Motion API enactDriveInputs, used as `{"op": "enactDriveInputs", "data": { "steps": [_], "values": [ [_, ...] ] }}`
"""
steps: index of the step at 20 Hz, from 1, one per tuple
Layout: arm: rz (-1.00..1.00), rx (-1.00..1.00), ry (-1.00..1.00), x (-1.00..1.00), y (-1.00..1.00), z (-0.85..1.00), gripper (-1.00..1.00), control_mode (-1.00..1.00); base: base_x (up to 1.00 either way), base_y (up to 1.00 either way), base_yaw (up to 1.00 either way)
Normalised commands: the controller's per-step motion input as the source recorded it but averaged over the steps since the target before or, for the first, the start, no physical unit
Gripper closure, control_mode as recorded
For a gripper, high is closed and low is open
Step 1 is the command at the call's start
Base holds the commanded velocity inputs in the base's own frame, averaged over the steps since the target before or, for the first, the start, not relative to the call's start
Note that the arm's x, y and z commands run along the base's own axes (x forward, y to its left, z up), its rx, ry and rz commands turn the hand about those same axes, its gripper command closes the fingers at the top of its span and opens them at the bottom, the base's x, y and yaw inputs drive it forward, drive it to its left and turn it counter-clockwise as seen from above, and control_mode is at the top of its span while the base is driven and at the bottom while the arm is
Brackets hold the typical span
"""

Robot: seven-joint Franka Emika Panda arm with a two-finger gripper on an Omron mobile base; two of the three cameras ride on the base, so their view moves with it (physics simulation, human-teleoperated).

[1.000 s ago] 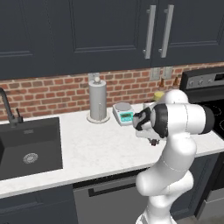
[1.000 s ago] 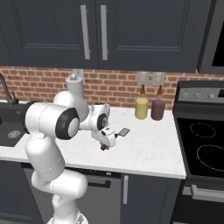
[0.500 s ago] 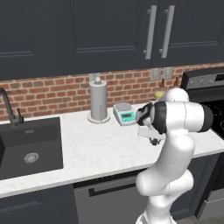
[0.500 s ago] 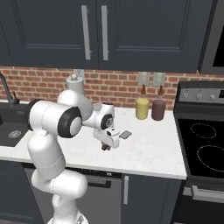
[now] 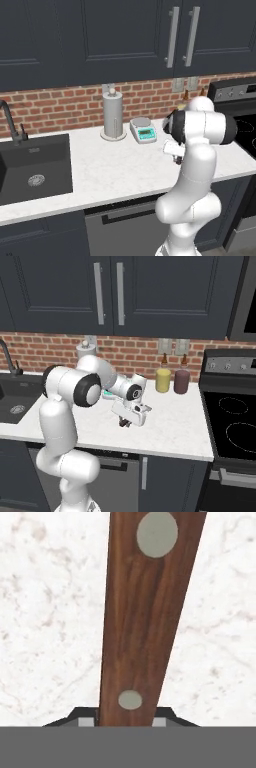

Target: Put the garlic and mushroom in the pot. Retrieve the spatula and lightly stir the vegetables in the pot.

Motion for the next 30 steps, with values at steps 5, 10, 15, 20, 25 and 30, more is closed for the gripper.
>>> {"op": "enactDriveInputs", "data": {
  "steps": [5,10,15,20,25,30],
  "values": [
    [0.02,0.00,-0.39,-0.41,-0.02,-0.39,1.00,-1.00,0.00,0.00,0.00],
    [0.00,-0.02,-0.29,-0.54,-0.01,0.00,1.00,-1.00,0.00,0.00,0.00],
    [0.00,-0.04,-0.12,-0.44,0.00,0.18,1.00,-1.00,0.00,0.00,0.00],
    [0.00,-0.04,0.00,-0.13,0.00,0.58,1.00,-1.00,0.00,0.00,0.00],
    [0.00,-0.08,-0.02,-0.13,0.00,0.52,1.00,-1.00,0.00,0.00,0.00],
    [0.00,-0.10,-0.13,-0.18,0.09,0.21,1.00,-1.00,0.00,0.00,0.00]
  ]
}}
